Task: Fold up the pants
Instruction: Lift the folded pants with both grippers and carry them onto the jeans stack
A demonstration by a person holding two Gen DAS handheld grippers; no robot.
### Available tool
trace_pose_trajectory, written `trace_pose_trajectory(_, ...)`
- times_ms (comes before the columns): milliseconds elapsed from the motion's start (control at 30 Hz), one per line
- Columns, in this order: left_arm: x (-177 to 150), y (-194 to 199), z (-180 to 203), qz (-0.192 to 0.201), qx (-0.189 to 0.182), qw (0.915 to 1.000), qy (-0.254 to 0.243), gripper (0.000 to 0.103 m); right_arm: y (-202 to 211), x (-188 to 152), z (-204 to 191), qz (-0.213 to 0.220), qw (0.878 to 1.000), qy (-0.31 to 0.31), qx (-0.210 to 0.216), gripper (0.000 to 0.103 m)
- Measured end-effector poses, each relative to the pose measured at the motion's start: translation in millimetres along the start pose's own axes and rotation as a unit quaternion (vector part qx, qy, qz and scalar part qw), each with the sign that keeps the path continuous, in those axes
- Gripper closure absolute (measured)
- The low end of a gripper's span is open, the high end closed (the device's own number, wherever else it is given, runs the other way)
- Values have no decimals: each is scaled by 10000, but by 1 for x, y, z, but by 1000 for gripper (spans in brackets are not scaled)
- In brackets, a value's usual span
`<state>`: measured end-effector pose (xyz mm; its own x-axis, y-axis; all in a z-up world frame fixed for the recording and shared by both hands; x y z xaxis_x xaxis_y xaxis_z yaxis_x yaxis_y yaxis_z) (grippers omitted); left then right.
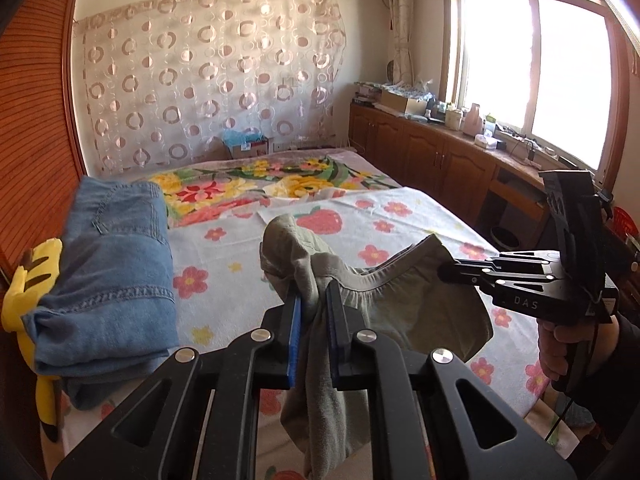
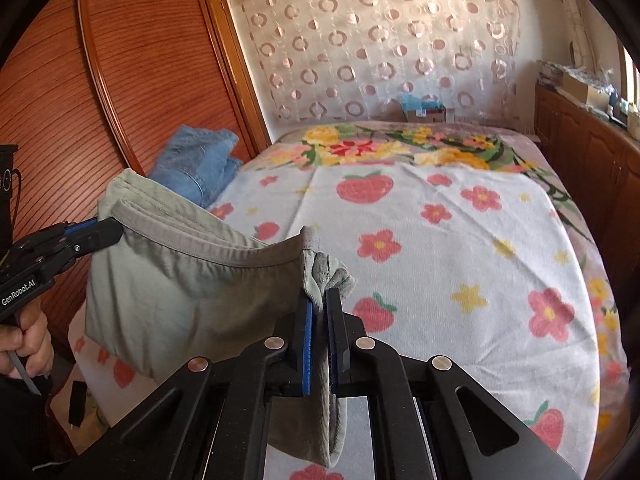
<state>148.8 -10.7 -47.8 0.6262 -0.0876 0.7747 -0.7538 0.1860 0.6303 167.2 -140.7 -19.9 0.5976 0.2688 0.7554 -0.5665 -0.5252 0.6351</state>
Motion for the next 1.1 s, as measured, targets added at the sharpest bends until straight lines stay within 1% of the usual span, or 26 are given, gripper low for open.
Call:
trace_pose_trajectory(133,13,16,1,204,61,9997,-82,90,16,8,-7,253,9996,132,-5,97)
trace_pose_trajectory(400,36,34,-5,419,279,9985,-230,90,39,26,-16,587,9977,335,28,97)
trace_pose_trajectory(533,44,42,-14,531,349,9977,-224,91,41,33,-20,750,9964,407,3,97)
trace_pose_trajectory(633,48,47,-21,606,413,9972,-173,90,40,36,-25,791,9957,479,52,97)
trace_pose_trajectory(833,48,54,-50,639,619,9960,-38,90,23,50,-32,819,9943,659,172,97)
trace_pose_trajectory(1000,42,45,-84,557,852,9947,130,91,-11,67,-36,725,9934,848,257,97)
trace_pose_trajectory(1100,41,41,-100,542,899,9940,294,91,-32,78,-43,623,9920,1045,326,97)
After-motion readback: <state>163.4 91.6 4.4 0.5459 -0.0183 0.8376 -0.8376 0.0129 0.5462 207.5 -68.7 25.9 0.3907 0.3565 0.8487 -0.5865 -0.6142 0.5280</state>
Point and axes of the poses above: each gripper's, at about its wrist camera, not at the fingertips, and y roughly against the way its jaws point, z to its right, x to its top, the point moved 7 cm from there along -y, roughly the way its jaws point, and after that the axes turned 5 degrees about -z, right-handed, at the moved point
